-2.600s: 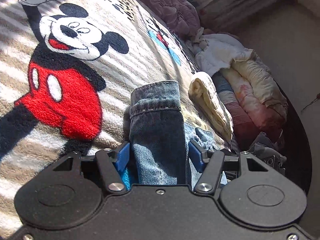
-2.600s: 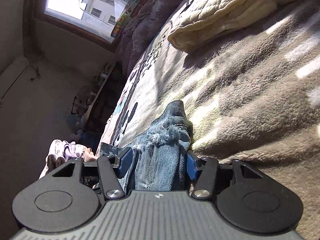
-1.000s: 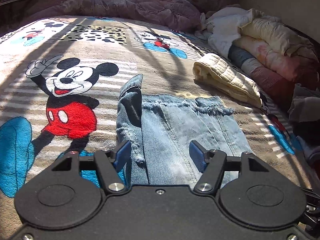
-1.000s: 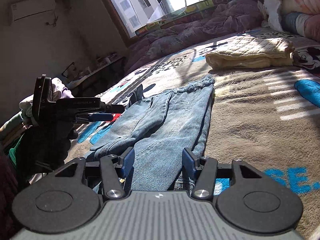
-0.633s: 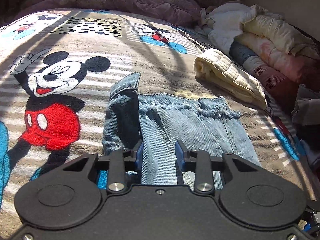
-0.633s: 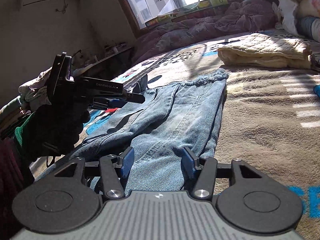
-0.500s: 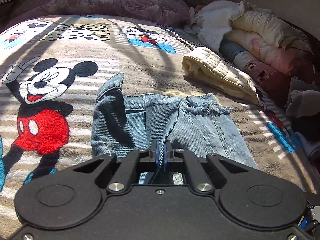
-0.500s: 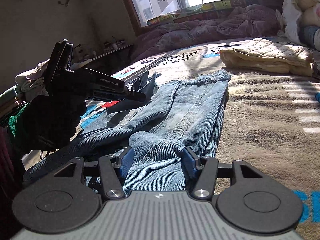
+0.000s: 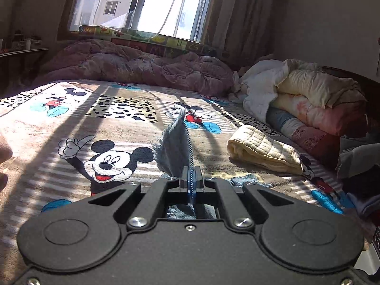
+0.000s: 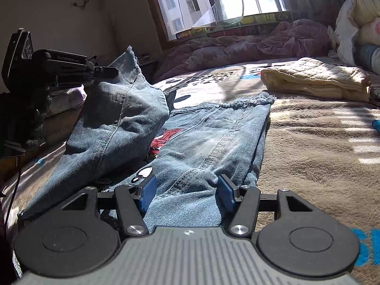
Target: Fold clothes
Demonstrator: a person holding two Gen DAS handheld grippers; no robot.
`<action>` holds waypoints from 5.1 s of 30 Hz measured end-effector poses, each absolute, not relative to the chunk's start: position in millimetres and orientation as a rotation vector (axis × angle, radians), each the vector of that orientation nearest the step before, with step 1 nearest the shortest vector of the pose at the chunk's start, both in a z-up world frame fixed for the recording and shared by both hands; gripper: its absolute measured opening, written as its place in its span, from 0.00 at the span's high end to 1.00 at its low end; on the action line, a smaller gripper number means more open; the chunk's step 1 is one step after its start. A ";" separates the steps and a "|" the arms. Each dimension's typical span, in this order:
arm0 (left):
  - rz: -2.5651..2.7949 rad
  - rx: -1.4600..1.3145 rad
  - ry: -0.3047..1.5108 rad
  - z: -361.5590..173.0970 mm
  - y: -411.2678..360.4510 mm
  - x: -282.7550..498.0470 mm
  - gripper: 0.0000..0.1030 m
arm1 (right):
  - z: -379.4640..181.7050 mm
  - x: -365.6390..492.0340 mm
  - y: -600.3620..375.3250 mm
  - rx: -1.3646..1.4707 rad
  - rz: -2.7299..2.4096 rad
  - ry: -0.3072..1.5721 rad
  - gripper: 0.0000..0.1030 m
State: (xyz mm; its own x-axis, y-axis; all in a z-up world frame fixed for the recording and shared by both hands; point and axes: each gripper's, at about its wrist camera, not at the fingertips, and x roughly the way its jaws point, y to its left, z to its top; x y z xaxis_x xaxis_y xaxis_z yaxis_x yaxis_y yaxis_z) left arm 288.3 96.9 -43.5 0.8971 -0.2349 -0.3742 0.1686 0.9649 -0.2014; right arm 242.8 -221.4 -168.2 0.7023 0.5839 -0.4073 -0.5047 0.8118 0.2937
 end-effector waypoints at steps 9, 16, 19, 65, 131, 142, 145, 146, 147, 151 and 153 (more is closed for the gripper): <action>-0.046 -0.197 0.396 -57.8 177.8 245.2 1.00 | -169.6 244.5 -223.7 0.184 0.616 0.515 0.44; 0.171 -0.314 0.450 -91.5 259.7 219.8 1.00 | -169.8 245.5 -223.1 0.181 0.613 0.520 0.44; 0.172 -0.360 0.445 -97.0 276.9 210.6 1.00 | -169.9 246.5 -222.9 0.183 0.613 0.523 0.44; 0.179 -0.616 0.579 -139.2 335.9 207.7 1.00 | -152.4 70.2 45.1 -1.062 0.732 0.345 0.43; -0.174 -0.162 0.537 -69.4 146.9 335.9 0.69 | -126.7 121.6 -43.2 -0.172 1.037 0.661 0.73; -0.099 -0.311 0.807 -134.9 128.9 392.9 0.97 | -136.4 154.9 -150.7 0.176 0.856 0.662 0.72; -0.142 -0.236 0.725 -113.6 119.6 387.7 0.96 | -144.8 159.9 -157.1 0.187 0.869 0.675 0.72; -0.154 -0.219 0.706 -109.2 116.6 388.1 0.95 | -143.6 160.8 -157.0 0.188 0.874 0.667 0.72; -0.164 -0.214 0.700 -108.4 113.7 391.6 0.95 | -142.2 161.7 -156.8 0.187 0.878 0.659 0.71; -0.180 -0.200 0.710 -119.7 103.0 413.6 0.95 | -133.5 160.4 -157.8 0.182 0.887 0.612 0.66; -0.110 -0.175 0.768 -135.5 106.3 435.0 0.93 | -134.7 162.8 -157.1 0.182 0.887 0.614 0.64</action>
State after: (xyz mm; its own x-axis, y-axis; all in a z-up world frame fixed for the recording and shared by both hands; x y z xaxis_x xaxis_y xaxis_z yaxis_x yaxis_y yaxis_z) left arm 435.0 106.3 -135.5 0.7146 -0.1624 -0.6805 0.0348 0.9797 -0.1972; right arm 162.8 -157.1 -134.7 0.4740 0.7708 -0.4257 -0.6701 0.6294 0.3936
